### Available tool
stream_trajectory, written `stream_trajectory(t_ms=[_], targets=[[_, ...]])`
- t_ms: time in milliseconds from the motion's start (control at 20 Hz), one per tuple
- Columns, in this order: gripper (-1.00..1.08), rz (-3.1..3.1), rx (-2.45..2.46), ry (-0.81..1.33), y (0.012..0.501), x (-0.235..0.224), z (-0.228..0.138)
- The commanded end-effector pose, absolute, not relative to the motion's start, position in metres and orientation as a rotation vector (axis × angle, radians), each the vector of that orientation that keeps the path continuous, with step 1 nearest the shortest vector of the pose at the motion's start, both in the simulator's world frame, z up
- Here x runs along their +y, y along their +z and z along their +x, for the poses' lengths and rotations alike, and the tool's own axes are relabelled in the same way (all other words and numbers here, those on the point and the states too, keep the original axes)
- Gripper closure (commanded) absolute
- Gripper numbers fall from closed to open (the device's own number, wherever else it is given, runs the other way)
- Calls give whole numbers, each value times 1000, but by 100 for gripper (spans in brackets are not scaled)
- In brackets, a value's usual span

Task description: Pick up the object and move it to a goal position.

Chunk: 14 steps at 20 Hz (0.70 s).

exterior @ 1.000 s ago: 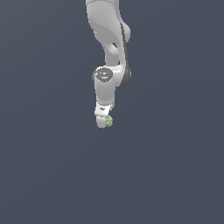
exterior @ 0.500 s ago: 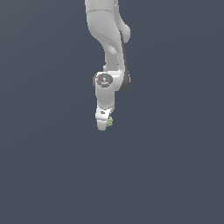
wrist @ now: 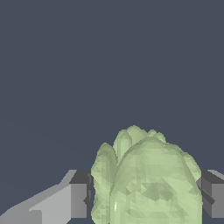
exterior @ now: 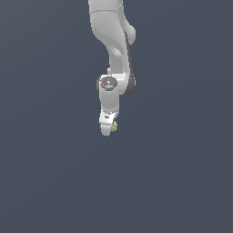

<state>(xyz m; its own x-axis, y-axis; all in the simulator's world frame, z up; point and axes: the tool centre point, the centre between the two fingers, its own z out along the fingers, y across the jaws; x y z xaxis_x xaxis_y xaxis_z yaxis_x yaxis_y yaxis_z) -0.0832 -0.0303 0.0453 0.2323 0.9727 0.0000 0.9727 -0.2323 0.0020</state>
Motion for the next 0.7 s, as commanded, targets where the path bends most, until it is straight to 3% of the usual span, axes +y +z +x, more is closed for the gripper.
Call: stream_trajectory(t_ms=[0,650], targets=[[108,2465,1945,2,46,-31,-84],[108,2466,1946,0,83,-86,-111]])
